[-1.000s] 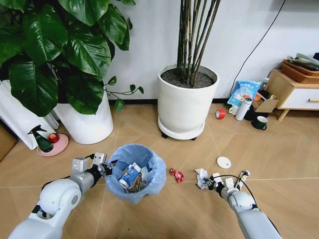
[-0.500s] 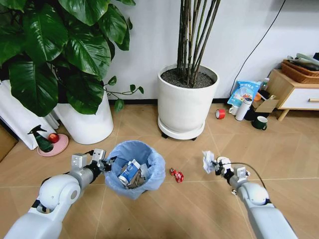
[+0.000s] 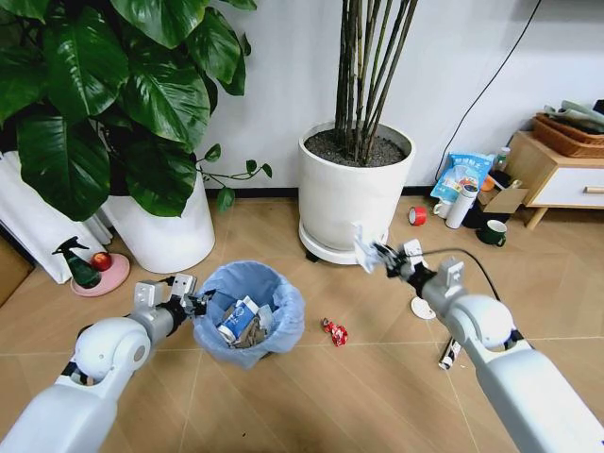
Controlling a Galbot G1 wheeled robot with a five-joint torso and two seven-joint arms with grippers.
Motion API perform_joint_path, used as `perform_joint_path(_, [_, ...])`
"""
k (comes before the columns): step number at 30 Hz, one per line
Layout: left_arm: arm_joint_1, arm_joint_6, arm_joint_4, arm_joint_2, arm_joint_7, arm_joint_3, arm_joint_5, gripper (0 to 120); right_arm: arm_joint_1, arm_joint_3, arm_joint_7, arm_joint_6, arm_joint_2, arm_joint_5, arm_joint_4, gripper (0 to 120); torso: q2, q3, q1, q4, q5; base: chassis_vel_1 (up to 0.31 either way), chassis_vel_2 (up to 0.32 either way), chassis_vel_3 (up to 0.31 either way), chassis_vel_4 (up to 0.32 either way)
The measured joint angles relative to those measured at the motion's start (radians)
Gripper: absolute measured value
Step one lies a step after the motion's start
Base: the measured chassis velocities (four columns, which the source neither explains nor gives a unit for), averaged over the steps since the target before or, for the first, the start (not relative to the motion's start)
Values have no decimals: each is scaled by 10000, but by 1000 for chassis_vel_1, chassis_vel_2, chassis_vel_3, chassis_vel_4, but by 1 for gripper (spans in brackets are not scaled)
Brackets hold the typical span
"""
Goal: Pick up the trash bin and place the garbage on the floor into it.
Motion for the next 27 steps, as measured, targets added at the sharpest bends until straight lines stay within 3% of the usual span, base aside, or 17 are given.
perform_joint_path(6, [-351, 0, 244, -108, 14, 283, -1, 0, 1324, -1690, 710, -325, -159, 1418, 559, 0, 0, 0, 0, 0, -1, 0, 0, 0, 0])
perform_joint_path(10, [-592, 0, 416, -118, 11, 531, -24, 0, 3054, -3499, 1033, -440, 139, 1930, 431, 0, 0, 0, 0, 1, -4, 0, 0, 0, 0])
perform_joint_path(21, [-855, 0, 817, -143, 37, 531, -119, 0, 3619, -5426, 1190, -746, 456, 1958, 316, 0, 0, 0, 0, -1, -2, 0, 0, 0, 0])
perform_joint_path(23, [-858, 0, 830, -144, 45, 531, -120, 0, 3610, -5471, 1233, -812, 456, 1958, 321, 3, 0, 0, 0, -1, -2, 0, 0, 0, 0])
perform_joint_path(27, [-910, 0, 876, -157, 71, 531, -120, 0, 3603, -5773, 1439, -1036, 362, 1942, 318, 23, 0, 0, 0, 0, -2, 0, 0, 0, 0])
